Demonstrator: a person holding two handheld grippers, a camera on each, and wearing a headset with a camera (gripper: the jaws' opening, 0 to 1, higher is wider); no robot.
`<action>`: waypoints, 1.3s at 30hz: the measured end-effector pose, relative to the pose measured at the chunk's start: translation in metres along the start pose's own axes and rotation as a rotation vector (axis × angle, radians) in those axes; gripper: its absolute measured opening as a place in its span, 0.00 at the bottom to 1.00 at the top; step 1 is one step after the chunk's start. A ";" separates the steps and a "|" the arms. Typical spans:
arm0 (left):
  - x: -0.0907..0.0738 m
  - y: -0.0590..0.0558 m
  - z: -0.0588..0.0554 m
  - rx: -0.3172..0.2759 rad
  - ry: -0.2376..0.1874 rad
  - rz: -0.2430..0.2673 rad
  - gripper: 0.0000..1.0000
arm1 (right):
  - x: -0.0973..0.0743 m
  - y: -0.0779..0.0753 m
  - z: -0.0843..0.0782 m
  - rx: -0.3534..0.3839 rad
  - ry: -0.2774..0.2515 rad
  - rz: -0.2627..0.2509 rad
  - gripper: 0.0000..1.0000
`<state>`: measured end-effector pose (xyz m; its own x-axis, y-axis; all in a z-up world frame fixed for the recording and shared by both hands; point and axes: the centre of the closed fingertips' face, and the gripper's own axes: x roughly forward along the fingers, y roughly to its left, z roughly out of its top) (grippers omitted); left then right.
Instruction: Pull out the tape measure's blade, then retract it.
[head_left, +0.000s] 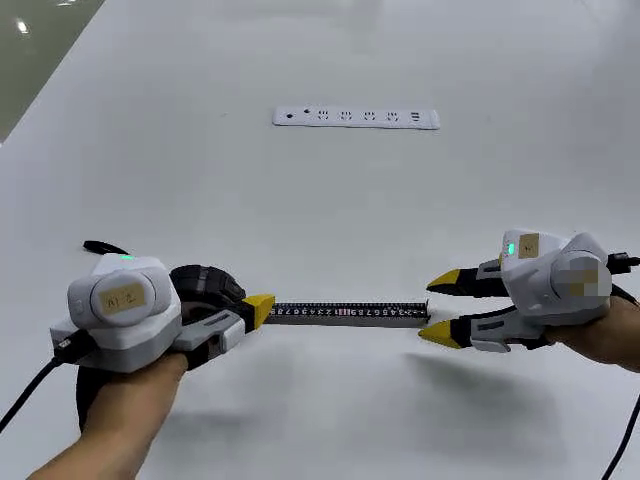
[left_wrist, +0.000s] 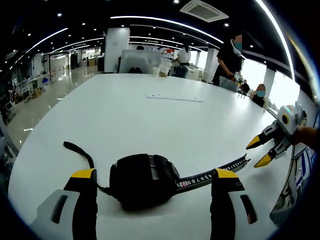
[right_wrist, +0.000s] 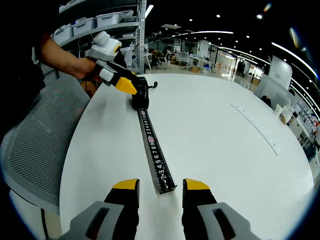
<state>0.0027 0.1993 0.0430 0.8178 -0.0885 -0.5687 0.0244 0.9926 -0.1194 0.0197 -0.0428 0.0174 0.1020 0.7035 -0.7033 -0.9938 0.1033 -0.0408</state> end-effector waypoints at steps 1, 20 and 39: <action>0.000 0.000 0.000 -0.002 0.002 0.001 0.90 | 0.001 -0.001 -0.001 -0.001 0.003 0.005 0.30; 0.007 0.008 -0.008 -0.050 0.045 0.040 0.77 | 0.019 -0.007 -0.015 -0.052 0.054 0.083 0.18; 0.013 0.009 -0.011 -0.067 0.060 0.034 0.67 | 0.019 -0.007 -0.023 -0.049 0.068 0.077 0.12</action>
<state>0.0074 0.2065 0.0256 0.7818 -0.0618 -0.6204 -0.0431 0.9873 -0.1527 0.0281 -0.0463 -0.0125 0.0241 0.6584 -0.7523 -0.9997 0.0153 -0.0187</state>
